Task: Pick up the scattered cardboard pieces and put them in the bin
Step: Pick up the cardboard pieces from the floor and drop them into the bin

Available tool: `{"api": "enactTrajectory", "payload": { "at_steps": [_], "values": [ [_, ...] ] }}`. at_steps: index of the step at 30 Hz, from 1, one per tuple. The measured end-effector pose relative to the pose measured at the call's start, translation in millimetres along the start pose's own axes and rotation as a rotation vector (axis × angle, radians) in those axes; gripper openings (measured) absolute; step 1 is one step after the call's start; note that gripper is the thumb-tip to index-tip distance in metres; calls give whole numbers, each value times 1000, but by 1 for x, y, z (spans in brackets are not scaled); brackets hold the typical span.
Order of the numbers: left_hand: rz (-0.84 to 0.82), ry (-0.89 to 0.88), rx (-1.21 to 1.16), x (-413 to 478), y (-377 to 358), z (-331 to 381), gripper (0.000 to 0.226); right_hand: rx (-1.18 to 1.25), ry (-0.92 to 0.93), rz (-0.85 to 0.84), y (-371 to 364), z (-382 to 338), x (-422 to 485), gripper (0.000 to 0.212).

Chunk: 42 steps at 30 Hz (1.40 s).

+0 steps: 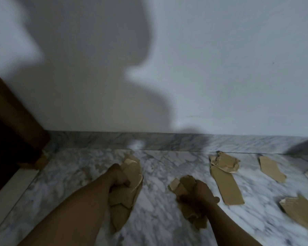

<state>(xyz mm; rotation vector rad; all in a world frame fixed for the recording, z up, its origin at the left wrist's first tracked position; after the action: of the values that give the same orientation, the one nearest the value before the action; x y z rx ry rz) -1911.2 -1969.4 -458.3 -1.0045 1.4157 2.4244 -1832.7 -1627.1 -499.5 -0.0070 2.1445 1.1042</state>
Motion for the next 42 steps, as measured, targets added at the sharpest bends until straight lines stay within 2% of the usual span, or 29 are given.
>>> {"api": "enactTrajectory", "payload": {
  "at_steps": [5, 8, 10, 12, 13, 15, 17, 18, 21, 23, 25, 27, 31, 35, 38, 42],
  "values": [
    [-41, -121, 122, -47, -55, 43, 108, 103, 147, 66, 13, -11, -46, 55],
    [-34, -181, 106, -76, -72, 75, 94, 148, 104, 79, 34, 4, -62, 54],
    [-25, -235, -7, -95, -75, 110, 88, 216, 86, 112, 74, 14, -81, 45],
    [-37, -340, -254, -116, -75, 167, 81, 319, 92, 165, 134, 26, -98, 28],
    [-104, -351, -411, -131, -78, 199, 67, 349, 80, 209, 170, 35, -109, 26],
    [-169, -371, -675, -168, -80, 265, 36, 366, 51, 339, 248, 62, -123, 44],
    [-129, -524, -663, -218, -81, 342, 44, 414, 28, 430, 322, 95, -148, 63],
    [-130, -600, -654, -250, -88, 375, 48, 446, 21, 465, 355, 117, -160, 64],
    [-269, -818, -703, -356, -123, 466, 47, 520, -16, 570, 450, 199, -202, 70],
    [-334, -914, -640, -425, -153, 510, 56, 533, -71, 650, 494, 265, -231, 71],
    [-388, -952, -576, -482, -190, 541, 64, 562, -166, 685, 511, 317, -274, 50],
    [-441, -963, -506, -526, -231, 563, 60, 557, -252, 678, 519, 367, -306, 31],
    [-540, -910, -433, -577, -303, 581, 46, 634, -296, 621, 515, 441, -345, 27],
    [-570, -984, -377, -590, -336, 601, 52, 777, -301, 507, 498, 478, -349, 30],
    [-502, -1039, -311, -578, -343, 614, 37, 759, -345, 566, 494, 498, -343, 36],
    [-361, -1147, -88, -550, -350, 623, 23, 693, -339, 573, 480, 495, -329, 35]
  ]
}}
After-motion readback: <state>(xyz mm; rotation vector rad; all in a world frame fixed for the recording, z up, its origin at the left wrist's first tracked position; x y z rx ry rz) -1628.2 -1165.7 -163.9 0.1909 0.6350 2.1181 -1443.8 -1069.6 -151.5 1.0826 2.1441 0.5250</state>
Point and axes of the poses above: each hand's wrist, its own x-axis towards the middle knuckle, its own y-axis out of the back of the hand, z = x × y, the point moved 9 cm from there along x, towards the middle knuckle, and after that the axes turned 3 degrees about -y, right-handed, at the moved point
